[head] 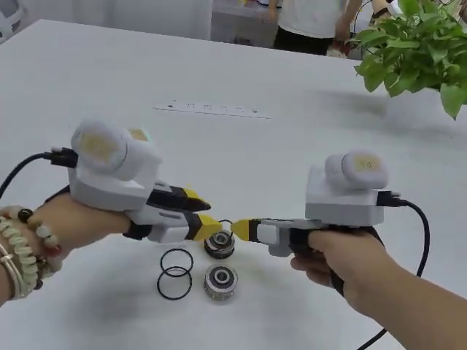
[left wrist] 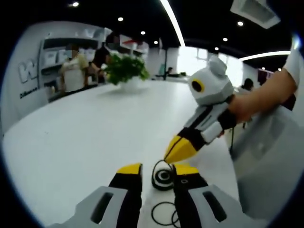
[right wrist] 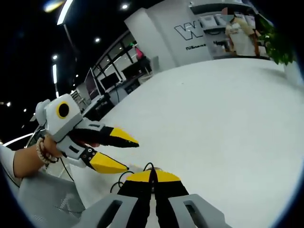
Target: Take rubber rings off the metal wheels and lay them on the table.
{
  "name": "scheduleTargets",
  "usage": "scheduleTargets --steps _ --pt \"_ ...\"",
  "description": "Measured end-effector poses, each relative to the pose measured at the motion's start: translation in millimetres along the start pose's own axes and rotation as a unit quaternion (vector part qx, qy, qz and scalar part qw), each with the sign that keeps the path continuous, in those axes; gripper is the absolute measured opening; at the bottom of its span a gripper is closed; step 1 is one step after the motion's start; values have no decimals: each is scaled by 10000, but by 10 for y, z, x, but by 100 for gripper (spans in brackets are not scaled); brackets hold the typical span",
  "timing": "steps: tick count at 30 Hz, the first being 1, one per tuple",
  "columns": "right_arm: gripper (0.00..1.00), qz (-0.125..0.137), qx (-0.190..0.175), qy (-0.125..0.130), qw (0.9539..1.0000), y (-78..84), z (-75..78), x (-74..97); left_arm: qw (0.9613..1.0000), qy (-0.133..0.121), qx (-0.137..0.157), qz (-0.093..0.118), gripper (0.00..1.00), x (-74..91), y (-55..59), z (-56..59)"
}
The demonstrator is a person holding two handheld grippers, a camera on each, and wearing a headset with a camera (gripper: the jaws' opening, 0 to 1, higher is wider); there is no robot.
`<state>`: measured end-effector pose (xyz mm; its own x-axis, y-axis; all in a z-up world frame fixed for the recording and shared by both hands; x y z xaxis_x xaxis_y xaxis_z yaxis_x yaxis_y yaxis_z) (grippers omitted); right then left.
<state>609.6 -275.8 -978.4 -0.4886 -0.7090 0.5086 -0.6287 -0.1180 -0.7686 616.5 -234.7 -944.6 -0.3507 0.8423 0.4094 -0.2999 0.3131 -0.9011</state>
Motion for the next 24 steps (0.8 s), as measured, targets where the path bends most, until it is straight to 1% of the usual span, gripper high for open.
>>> scheduleTargets --steps 3,5,6,8,9,12,14,15,19,21,24 --pt "0 8 -2 -24 10000 -7 -8 0 9999 26 -26 99 30 120 -122 14" --pt "0 18 33 -3 10000 -15 -3 3 9997 21 -230 127 33 198 -203 33" --pt "0 29 28 -2 10000 -21 0 4 9991 22 -413 97 34 241 -246 43" --pt "0 45 13 7 10000 -32 6 10 9987 65 -505 83 36 297 -305 72" --pt "0 53 26 21 10000 -38 13 14 9984 85 -542 128 38 346 -360 88" --pt "0 97 63 47 9999 -68 24 29 9977 116 -647 154 44 477 -450 124" --pt "0 144 43 21 9999 -95 19 37 9969 107 -767 141 47 566 -470 139" --pt "0 165 44 16 9999 -107 16 39 9967 78 -799 134 48 656 -479 148" --pt "0 239 79 -30 9997 -160 -30 39 9958 37 -912 69 53 864 -462 190" --pt "0 276 95 -65 9996 -182 -52 41 9953 -63 -971 11 55 979 -439 190" --pt "0 350 90 -143 9992 -222 -126 56 9946 -188 -1021 -7 59 1156 -412 202"
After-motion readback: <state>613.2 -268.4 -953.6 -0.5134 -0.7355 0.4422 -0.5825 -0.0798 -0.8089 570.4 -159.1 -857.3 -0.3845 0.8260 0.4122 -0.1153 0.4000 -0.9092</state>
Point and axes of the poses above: the centre of the closed fingertips' face, and the gripper's own axes: x roughly backward along the fingers, z roughly to its right, y roughly out of its underside, the point moved 1 cm from there along x, roughly backward along the fingers, and after that the axes turned 4 degrees about x, right-handed, at the moved point
